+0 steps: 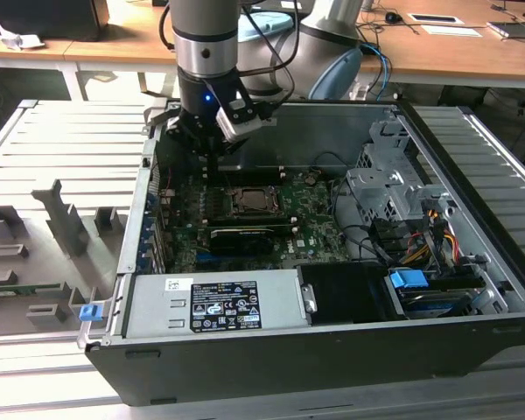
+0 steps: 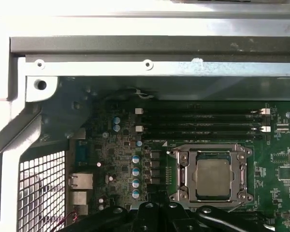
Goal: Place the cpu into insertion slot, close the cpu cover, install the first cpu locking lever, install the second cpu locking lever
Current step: 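Install the first cpu locking lever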
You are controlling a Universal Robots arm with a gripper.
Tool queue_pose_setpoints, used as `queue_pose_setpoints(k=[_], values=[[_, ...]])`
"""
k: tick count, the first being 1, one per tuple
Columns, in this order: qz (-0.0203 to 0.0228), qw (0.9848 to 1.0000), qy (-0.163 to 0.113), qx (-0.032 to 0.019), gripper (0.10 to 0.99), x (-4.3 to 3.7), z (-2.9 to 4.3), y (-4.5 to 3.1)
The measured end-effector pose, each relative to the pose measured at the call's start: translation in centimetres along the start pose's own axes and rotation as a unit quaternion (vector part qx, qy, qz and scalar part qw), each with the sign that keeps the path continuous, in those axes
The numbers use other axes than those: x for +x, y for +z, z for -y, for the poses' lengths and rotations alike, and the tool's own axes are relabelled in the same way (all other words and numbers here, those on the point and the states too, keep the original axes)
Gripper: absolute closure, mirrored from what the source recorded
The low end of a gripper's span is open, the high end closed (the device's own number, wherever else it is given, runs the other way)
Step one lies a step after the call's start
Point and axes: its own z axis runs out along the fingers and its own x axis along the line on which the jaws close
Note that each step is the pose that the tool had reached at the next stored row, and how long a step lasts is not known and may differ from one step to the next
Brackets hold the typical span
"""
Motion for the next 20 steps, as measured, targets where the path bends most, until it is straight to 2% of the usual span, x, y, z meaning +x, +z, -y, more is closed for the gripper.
queue_pose_setpoints(k=[10,13,16,20], values=[[0.0000,1.0000,0.000,0.0000,0.980,0.22,-0.27,0.05],[0.0000,1.0000,0.000,0.0001,0.980,0.31,-0.87,0.28],[-0.0001,1.0000,0.000,0.0001,0.980,0.33,-1.05,0.73],[0.0000,1.0000,0.000,0.0001,0.980,0.34,-2.31,1.03]])
